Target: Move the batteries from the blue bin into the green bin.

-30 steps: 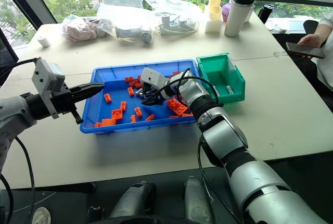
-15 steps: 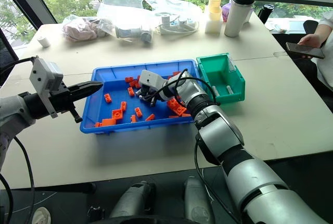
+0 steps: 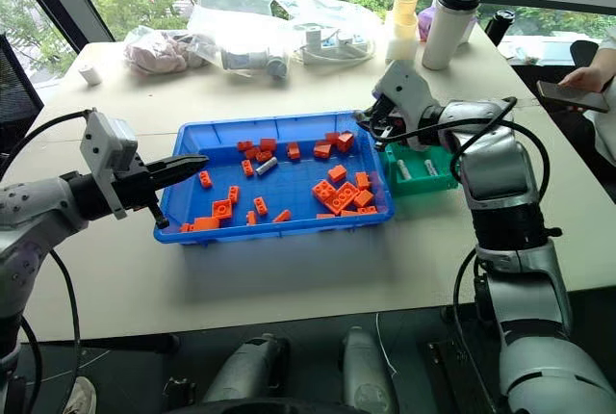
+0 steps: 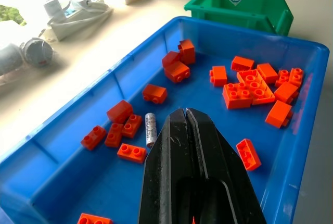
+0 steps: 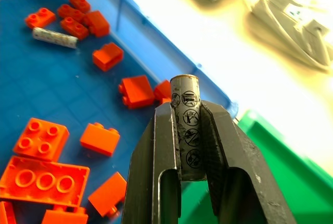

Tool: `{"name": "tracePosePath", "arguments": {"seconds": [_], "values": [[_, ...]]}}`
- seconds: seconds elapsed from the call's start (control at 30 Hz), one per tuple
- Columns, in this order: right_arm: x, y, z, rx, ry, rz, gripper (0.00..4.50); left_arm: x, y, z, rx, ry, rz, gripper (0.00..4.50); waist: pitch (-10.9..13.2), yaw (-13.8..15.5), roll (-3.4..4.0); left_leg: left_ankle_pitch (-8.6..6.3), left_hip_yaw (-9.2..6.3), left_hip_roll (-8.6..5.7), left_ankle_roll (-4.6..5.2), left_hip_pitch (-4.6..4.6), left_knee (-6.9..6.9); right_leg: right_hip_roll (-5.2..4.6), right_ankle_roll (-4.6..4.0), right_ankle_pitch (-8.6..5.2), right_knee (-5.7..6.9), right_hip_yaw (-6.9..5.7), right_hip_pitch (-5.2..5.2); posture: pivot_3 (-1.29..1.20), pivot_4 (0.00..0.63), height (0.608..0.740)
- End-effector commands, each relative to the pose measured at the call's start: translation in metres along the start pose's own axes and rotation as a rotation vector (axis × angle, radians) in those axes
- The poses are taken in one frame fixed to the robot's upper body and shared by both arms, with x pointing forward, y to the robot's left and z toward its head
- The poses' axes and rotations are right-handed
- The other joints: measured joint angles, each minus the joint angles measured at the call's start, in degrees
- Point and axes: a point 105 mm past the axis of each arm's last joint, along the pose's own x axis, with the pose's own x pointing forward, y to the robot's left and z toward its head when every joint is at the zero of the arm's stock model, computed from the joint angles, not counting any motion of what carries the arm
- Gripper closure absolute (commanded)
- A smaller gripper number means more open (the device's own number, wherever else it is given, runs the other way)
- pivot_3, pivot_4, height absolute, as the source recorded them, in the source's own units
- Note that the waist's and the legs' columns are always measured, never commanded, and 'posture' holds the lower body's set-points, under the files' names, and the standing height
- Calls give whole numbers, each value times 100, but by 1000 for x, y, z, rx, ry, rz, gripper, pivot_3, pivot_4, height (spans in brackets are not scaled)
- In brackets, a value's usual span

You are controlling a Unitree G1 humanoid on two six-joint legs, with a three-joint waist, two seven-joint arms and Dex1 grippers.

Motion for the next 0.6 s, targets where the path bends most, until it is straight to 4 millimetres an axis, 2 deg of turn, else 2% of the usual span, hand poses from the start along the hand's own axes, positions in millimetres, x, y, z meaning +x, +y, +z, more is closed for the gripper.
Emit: {"name": "tracePosePath", "arguments": {"seconds": [0.03, 0.23, 0.27, 0.3, 0.4, 0.5, 0.6], "values": [[-16, -16, 2, 7, -5, -105, 4437, 7, 3, 8, 35, -34, -22, 4500, 0, 16, 0, 0, 0, 0, 0, 0, 0, 0, 0, 0, 0, 0, 0, 0, 150, 740], [-11, -23, -22, 25, 63, -158, 4437, 15, 6, 12, 52, -48, -45, 4500, 0, 34, -1, 0, 1, -3, 0, -2, 3, -4, 0, 0, -3, 0, 3, 0, 150, 740], [-11, -25, -24, 26, 67, -164, 3405, 14, 6, 12, 53, -47, -46, 4500, 0, 31, -1, 0, 1, -3, 0, -2, 3, -4, 0, 0, -3, 0, 2, 0, 150, 740], [-11, -28, -25, 32, 67, -176, 3043, 14, 7, 13, 55, -46, -46, 4500, 0, 26, -1, 0, 1, -3, 0, -2, 3, -4, 0, 0, -3, 0, 2, 0, 150, 740], [-10, -33, -23, 34, 57, -199, 1526, 12, 7, 13, 59, -43, -42, 4500, 0, 35, -1, 0, 1, -3, 0, -2, 4, -4, 0, 0, -3, 0, 3, 0, 150, 740], [-4, -30, 1, 29, -28, -171, 115, 8, 8, 12, 63, -35, -30, 4500, 1, 20, 0, 0, 2, -3, 0, -2, 3, -4, 0, 0, -3, 1, 2, 0, 150, 740], [1, -19, 23, 38, -105, -112, 41, 6, 9, 13, 61, -35, -22, 4500, 1, 3, 0, 0, 0, 1, 0, -2, 0, 1, 0, 0, -2, 1, 0, 0, 150, 740]]}}
